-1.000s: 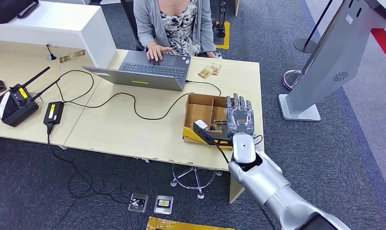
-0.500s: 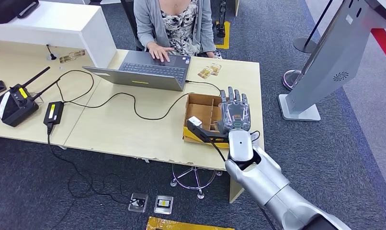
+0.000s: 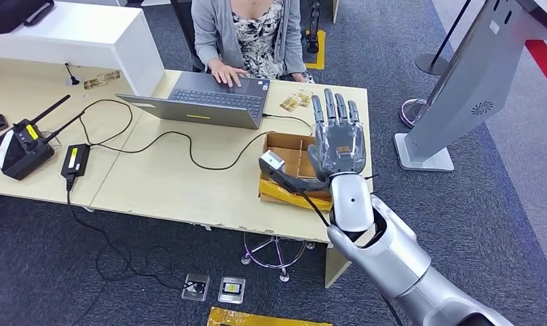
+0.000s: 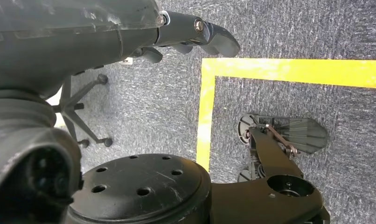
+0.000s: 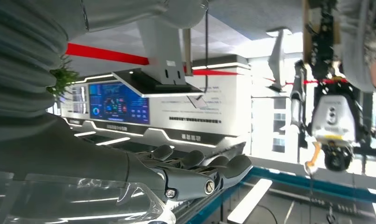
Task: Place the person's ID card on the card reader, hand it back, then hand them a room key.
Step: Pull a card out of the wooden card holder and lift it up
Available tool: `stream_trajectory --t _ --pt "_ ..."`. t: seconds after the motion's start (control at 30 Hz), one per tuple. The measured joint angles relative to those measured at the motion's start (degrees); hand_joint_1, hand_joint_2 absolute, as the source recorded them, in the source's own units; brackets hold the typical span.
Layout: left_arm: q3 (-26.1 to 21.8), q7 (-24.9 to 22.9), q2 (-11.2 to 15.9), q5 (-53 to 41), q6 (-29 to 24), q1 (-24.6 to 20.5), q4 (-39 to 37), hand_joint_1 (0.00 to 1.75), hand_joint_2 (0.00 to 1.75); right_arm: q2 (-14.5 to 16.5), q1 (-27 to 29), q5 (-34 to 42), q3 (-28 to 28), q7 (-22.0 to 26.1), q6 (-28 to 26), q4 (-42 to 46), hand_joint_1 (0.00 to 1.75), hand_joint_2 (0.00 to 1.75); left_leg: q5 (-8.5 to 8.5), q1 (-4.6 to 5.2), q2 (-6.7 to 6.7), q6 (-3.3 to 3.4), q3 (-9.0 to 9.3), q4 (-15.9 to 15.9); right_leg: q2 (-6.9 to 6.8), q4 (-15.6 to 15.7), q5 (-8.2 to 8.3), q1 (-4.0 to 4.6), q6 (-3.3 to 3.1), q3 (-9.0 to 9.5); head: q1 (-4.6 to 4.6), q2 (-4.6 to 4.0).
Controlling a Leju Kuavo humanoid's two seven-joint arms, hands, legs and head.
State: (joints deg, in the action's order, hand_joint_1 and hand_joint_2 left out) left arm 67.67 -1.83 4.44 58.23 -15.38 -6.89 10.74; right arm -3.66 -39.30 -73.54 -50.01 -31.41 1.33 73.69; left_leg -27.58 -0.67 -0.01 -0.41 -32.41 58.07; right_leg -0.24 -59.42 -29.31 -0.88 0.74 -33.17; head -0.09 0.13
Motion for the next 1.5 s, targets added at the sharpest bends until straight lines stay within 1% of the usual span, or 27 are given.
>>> stream_trajectory --t 0.13,0.37,0.63,0.77,0.83,1.13,1.5 --pt "-0.58 0.13 0.00 0.31 -0.22 -0.01 -0.03 0.00 0.00 -0.38 0.96 0.88 -0.11 0.99 0.27 5.05 0.00 1.75 0.00 0.00 0.00 0.00 0.00 0.00 -0.01 0.00 0.00 0.00 0.00 0.00 -0.01 0.00" --pt "-1.20 0.05 -0.03 0.69 -0.66 -0.02 -0.05 0.00 0.00 -0.71 2.47 5.41 -0.59 1.36 -0.38 6.35 0.00 1.75 0.00 0.00 -0.01 0.00 -0.01 0.00 -0.02 0.00 0.00 0.00 0.00 0.02 0.01 0.00" --pt "-1.70 -0.51 -0.18 0.70 -0.89 -0.04 -0.05 0.00 0.00 -0.55 4.72 11.71 -2.06 1.90 -2.07 2.12 0.00 1.75 0.00 0.00 -0.03 0.00 -0.05 0.00 -0.05 0.00 -0.01 0.00 0.00 0.01 0.01 0.00" --pt "-1.96 -0.74 -0.31 0.53 -0.82 -0.07 -0.05 0.00 0.00 0.24 5.00 18.96 -2.51 4.78 -2.26 -1.49 0.00 1.75 0.00 -0.01 -0.02 0.00 -0.05 -0.01 -0.05 0.00 -0.01 0.00 0.00 0.01 0.00 0.00" --pt "-2.07 -0.88 -0.35 0.43 -0.79 -0.07 -0.05 0.00 0.00 0.72 4.97 21.14 -2.55 5.63 -2.67 -3.37 0.00 1.75 0.00 -0.01 -0.04 0.00 -0.05 -0.01 -0.07 0.00 -0.01 0.01 0.00 0.01 0.00 0.00" --pt "-2.13 -0.97 -0.38 0.27 -0.72 -0.06 -0.05 0.00 0.00 1.61 4.75 22.42 -2.57 5.74 -3.19 -7.64 0.00 1.75 0.00 0.00 -0.04 0.00 -0.05 0.00 -0.07 0.00 0.00 0.00 0.00 0.01 0.01 0.00" --pt "-2.13 -0.97 -0.38 -0.63 0.18 -0.06 -0.05 0.00 0.00 1.28 4.76 23.22 -2.55 2.74 -2.92 -8.95 0.00 1.75 0.00 0.00 -0.04 0.00 -0.03 0.00 -0.05 0.00 0.00 0.00 0.00 0.00 0.00 0.00"
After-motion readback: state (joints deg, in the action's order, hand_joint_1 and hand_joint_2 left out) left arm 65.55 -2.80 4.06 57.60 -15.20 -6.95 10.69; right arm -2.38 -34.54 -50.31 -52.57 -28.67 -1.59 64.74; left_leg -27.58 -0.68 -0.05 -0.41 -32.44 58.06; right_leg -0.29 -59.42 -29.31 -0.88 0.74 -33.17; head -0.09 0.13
